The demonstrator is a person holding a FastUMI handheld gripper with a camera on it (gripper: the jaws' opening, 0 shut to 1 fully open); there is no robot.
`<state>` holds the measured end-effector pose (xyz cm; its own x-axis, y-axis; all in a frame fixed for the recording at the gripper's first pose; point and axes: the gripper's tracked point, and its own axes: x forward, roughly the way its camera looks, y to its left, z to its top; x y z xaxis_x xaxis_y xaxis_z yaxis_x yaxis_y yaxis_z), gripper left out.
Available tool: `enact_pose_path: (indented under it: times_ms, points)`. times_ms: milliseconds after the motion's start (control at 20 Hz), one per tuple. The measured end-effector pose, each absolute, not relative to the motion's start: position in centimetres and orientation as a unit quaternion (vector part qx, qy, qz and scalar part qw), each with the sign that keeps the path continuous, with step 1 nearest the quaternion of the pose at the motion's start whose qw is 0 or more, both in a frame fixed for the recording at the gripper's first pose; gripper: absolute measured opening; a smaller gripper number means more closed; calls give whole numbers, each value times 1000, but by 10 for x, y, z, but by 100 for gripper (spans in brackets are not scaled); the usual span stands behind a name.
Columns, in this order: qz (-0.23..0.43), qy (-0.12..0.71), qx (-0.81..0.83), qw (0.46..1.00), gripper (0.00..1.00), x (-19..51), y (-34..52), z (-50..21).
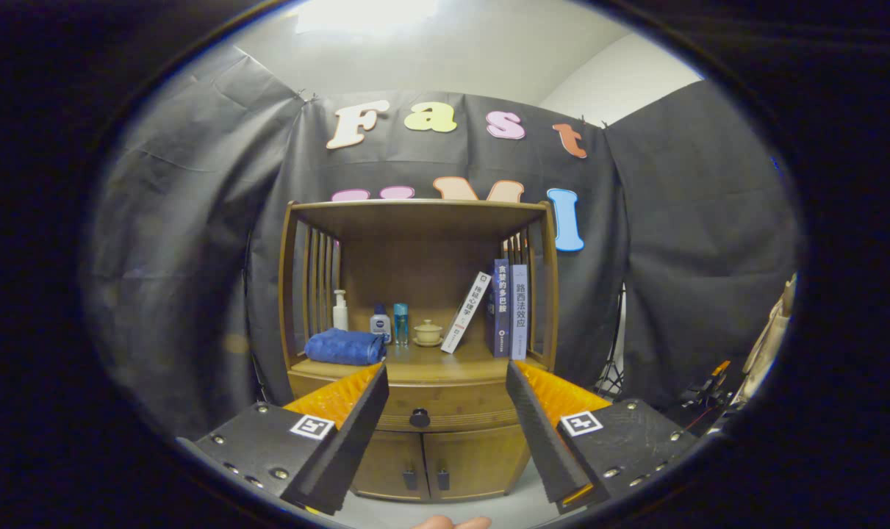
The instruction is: Pull open the drawer, take out the items inside it, and place them on the countertop above the cabinet.
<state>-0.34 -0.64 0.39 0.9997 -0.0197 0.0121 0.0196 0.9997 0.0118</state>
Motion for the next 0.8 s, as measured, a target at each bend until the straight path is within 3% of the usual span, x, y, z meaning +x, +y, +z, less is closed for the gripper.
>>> enact_pose_path:
  times_ms: [800]
  points:
    - [-8, -10, 16, 1000, 96, 11, -4, -1]
